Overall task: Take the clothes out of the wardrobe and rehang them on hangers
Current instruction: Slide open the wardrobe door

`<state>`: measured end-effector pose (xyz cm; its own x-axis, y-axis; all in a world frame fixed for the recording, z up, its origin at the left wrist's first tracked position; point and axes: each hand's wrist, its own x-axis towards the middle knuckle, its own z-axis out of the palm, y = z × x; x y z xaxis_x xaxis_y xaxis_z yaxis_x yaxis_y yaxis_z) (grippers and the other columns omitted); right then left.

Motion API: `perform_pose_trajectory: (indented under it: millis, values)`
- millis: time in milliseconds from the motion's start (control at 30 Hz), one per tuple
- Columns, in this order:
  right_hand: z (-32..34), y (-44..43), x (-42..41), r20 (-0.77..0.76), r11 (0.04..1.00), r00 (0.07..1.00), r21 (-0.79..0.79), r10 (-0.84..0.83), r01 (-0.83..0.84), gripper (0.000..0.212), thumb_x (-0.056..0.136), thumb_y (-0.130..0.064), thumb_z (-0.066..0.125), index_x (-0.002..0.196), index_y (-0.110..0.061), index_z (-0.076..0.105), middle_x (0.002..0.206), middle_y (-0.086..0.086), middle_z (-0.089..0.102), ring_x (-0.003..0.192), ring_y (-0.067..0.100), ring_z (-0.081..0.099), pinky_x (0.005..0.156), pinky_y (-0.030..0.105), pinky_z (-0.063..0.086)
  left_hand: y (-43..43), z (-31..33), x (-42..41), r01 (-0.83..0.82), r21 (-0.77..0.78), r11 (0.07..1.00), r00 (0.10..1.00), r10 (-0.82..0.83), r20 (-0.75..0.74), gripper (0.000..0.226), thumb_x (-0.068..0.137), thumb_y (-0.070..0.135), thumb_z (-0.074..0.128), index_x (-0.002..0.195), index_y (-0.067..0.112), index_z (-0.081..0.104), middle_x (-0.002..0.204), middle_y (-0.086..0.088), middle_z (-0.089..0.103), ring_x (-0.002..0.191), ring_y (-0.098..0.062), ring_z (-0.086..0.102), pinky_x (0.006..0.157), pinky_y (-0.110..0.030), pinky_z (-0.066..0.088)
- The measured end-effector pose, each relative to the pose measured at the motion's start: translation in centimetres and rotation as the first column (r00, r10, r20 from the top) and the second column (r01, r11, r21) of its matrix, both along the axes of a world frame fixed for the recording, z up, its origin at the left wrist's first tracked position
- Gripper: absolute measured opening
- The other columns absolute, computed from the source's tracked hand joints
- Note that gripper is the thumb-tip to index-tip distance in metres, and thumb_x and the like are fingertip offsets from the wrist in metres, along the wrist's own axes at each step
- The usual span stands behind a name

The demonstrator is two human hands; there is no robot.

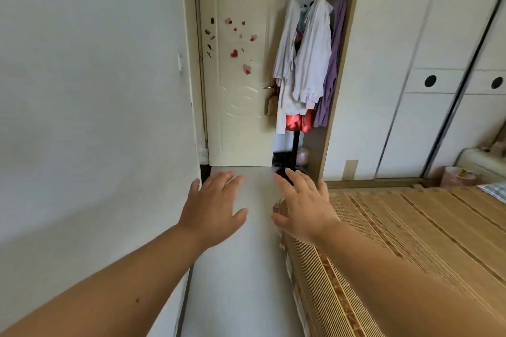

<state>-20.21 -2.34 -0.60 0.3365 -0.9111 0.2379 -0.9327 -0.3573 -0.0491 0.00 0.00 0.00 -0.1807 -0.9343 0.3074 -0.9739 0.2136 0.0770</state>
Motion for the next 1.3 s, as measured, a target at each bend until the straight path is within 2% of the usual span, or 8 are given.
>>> perform_pose_trajectory:
  millis: [300, 500, 667, 800, 1033, 1300]
  values:
    - [-7.2, -12.5, -3.3, -0.034, 0.984, 0.999, 0.175, 0.041, -0.034, 0.081, 0.085, -0.055, 0.051, 0.149, -0.033, 0.006, 0.158, -0.003, 0.004, 0.146, 0.020, 0.004, 0.115, 0.054, 0.001, -12.0, -7.7, -3.4, -0.004, 0.193, 0.981, 1.000, 0.008, -0.023, 0.065, 0.092, 0.048, 0.045, 0.149, 0.030, 0.020, 0.156, 0.006, 0.022, 0.144, -0.012, 0.016, 0.117, -0.046, 0.013]
    - [-9.1, -21.7, -6.4, -0.036, 0.955, 0.998, 0.294, 0.048, -0.036, 0.078, 0.086, -0.054, 0.052, 0.149, -0.033, 0.010, 0.158, -0.002, 0.007, 0.145, 0.022, 0.008, 0.115, 0.053, 0.006, -20.2, -10.6, -6.1, 0.012, 0.332, 0.943, 0.996, 0.017, -0.085, 0.068, 0.092, 0.045, 0.048, 0.150, 0.027, 0.018, 0.154, 0.005, 0.027, 0.139, -0.015, 0.029, 0.113, -0.037, 0.028]
    - [-10.4, -28.7, -7.8, -0.030, 0.931, 0.999, 0.364, 0.042, -0.028, 0.072, 0.089, -0.052, 0.049, 0.148, -0.030, 0.015, 0.155, -0.004, 0.022, 0.140, 0.019, 0.028, 0.113, 0.049, 0.018, -26.5, -11.1, -7.3, -0.004, 0.392, 0.920, 0.993, 0.049, -0.104, 0.068, 0.093, 0.045, 0.048, 0.150, 0.027, 0.017, 0.155, 0.005, 0.027, 0.140, -0.015, 0.029, 0.113, -0.035, 0.028]
    - [-11.3, -34.6, -7.9, 0.036, 0.928, 0.999, 0.371, 0.003, -0.016, 0.066, 0.090, -0.048, 0.047, 0.148, -0.028, 0.021, 0.148, -0.007, 0.036, 0.132, 0.014, 0.039, 0.109, 0.041, 0.029, -32.3, -10.8, -7.5, 0.021, 0.407, 0.913, 0.994, 0.023, -0.104, 0.069, 0.093, 0.045, 0.047, 0.151, 0.028, 0.013, 0.151, 0.004, 0.034, 0.134, -0.017, 0.037, 0.110, -0.035, 0.032]
    - [-11.8, -47.3, -6.0, 0.052, 0.919, 0.999, 0.395, -0.011, -0.010, 0.058, 0.089, -0.046, 0.050, 0.142, -0.030, 0.034, 0.144, -0.007, 0.041, 0.128, 0.015, 0.044, 0.108, 0.041, 0.035, -46.1, -11.4, -5.4, 0.082, 0.400, 0.913, 0.993, -0.039, -0.114, 0.060, 0.094, 0.044, 0.046, 0.148, 0.029, 0.024, 0.152, 0.009, 0.031, 0.138, -0.012, 0.030, 0.114, -0.033, 0.026]
    - [-11.0, -63.0, -3.1, 0.094, 0.915, 0.990, 0.400, -0.103, 0.057, 0.055, 0.090, -0.045, 0.050, 0.141, -0.033, 0.035, 0.146, -0.010, 0.038, 0.130, 0.011, 0.042, 0.112, 0.039, 0.030, -63.7, -9.7, -0.8, 0.132, 0.398, 0.908, 0.989, -0.095, -0.113, 0.059, 0.095, 0.044, 0.044, 0.149, 0.031, 0.022, 0.151, 0.009, 0.031, 0.138, -0.012, 0.031, 0.113, -0.032, 0.024]
